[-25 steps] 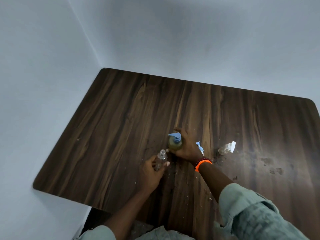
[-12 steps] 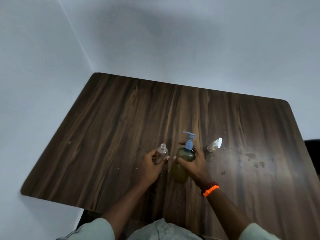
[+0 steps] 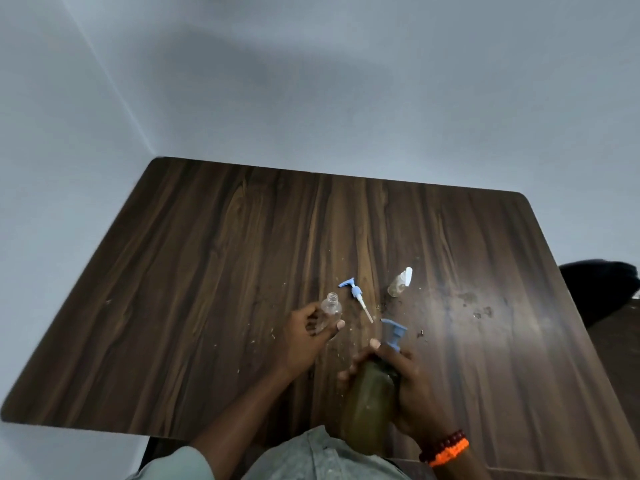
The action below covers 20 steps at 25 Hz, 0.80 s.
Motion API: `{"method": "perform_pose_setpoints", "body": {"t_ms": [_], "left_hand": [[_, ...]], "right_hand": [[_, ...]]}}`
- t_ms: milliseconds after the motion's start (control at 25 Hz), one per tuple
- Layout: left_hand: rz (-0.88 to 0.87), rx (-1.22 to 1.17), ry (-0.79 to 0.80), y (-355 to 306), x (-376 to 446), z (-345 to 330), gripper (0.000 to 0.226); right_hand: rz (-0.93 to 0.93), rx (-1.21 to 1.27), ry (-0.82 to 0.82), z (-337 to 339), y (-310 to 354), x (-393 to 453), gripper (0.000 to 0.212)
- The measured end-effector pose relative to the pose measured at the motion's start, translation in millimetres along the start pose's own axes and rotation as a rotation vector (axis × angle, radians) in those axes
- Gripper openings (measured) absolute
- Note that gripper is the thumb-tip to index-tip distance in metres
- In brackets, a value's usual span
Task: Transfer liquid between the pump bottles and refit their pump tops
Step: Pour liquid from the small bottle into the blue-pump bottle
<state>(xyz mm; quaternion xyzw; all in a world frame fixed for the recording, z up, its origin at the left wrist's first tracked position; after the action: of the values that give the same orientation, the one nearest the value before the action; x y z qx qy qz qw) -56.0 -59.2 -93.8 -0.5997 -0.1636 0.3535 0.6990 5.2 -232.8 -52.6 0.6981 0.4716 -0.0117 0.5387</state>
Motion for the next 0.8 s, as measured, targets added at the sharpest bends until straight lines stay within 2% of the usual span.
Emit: {"method": "perform_pose_setpoints", "body": {"t_ms": [200,240,360,440,560,680,800], "left_hand": [[-0.005,0.003,0.034,-3,-7,-6,0.019],[-0.012,-0.003,0.023,-3,-8,-7,0.024],[-0.009,-0.013,0.012,-1,-8,-9,0.046],[-0.014,-0.003,0.033,-2,-8,-12,0.048],[-0.012,-0.007,0.055,-2,-10,-13,0.044],[-0.010,-0.012,0.108,0,-9,-16,0.052],[0.000,0.002,0.132,1,-8,-18,0.047]], "right_hand": [[-0.153,-0.038,0.038,-1,-24,-12,0.068],[-0.178,-0.029,0.064,0,-27,-13,0.071],[-0.299,0.149,0.219,-7,-33,-22,0.088],[-0.371,0.264,0.266,-8,-35,-24,0.101],[-0.436,0.241,0.239,-12,-37,-19,0.108],[-0.417,0.152,0.188,-17,-32,-17,0.098],[-0.223,-0.057,-0.056,8,-14,-2,0.082]]}}
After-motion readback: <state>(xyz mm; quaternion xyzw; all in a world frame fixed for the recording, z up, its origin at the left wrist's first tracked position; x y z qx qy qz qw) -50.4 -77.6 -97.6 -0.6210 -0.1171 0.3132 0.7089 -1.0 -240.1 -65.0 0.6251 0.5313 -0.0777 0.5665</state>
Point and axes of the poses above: each hand's wrist, its own x-axis towards the middle knuckle, its own z-axis out of the back of the hand, y = z × x, the point moved 8 cm from there along x, towards the middle knuckle, and after that the axes turned 5 degrees about -y, right-handed, at the moved point
